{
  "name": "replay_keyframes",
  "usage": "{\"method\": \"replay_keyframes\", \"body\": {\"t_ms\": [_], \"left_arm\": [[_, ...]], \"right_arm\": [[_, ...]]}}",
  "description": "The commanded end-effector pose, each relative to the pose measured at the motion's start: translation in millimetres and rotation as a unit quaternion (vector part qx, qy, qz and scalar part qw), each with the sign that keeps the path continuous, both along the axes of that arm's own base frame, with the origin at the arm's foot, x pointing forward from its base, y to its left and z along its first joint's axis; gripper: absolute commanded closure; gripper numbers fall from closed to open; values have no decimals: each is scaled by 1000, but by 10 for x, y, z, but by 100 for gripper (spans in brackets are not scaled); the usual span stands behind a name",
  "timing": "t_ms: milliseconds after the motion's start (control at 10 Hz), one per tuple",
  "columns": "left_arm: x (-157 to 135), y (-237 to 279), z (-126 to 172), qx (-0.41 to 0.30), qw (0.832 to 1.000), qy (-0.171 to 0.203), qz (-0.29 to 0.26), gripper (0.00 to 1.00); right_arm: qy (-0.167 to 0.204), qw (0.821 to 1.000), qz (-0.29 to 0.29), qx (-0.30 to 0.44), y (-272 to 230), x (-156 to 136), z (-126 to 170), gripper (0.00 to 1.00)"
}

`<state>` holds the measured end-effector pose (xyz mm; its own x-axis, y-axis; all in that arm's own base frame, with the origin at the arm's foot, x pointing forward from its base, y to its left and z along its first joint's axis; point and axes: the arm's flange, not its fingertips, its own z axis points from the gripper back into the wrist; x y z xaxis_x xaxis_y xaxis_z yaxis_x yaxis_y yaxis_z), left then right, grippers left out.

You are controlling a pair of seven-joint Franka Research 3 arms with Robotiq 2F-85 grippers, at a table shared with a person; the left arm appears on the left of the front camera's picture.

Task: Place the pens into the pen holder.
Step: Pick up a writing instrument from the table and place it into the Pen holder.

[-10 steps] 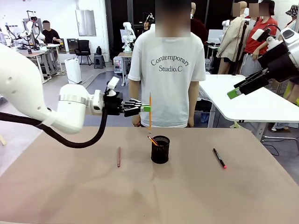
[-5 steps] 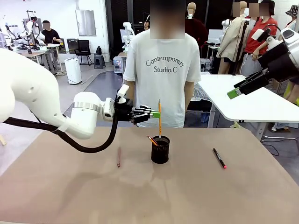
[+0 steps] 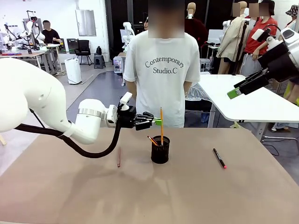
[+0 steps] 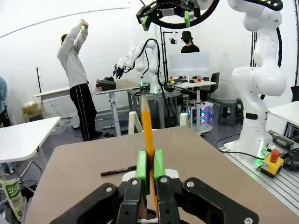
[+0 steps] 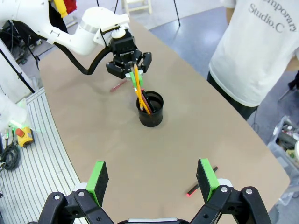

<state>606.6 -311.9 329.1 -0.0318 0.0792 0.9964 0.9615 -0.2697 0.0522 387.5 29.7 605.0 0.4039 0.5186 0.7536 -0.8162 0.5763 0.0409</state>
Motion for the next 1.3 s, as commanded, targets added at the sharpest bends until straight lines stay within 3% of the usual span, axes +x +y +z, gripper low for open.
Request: {"method": "replay_keyframes", "body": {"t_ms": [0, 900, 1000, 1200], "left_arm": [[73, -57, 16, 4, 1000, -2, -17, 100], [27, -54, -36, 1, 1000, 0, -4, 100], [44, -66, -62, 5, 1000, -1, -7, 92], [39, -54, -61, 6, 1000, -2, -6, 54]], "right_arm": [[0, 1000, 2, 5, 5, 7, 4, 0], [0, 1000, 2, 5, 5, 7, 4, 0], [0, 1000, 2, 5, 5, 7, 4, 0], [0, 1000, 2, 5, 5, 7, 4, 0]]}}
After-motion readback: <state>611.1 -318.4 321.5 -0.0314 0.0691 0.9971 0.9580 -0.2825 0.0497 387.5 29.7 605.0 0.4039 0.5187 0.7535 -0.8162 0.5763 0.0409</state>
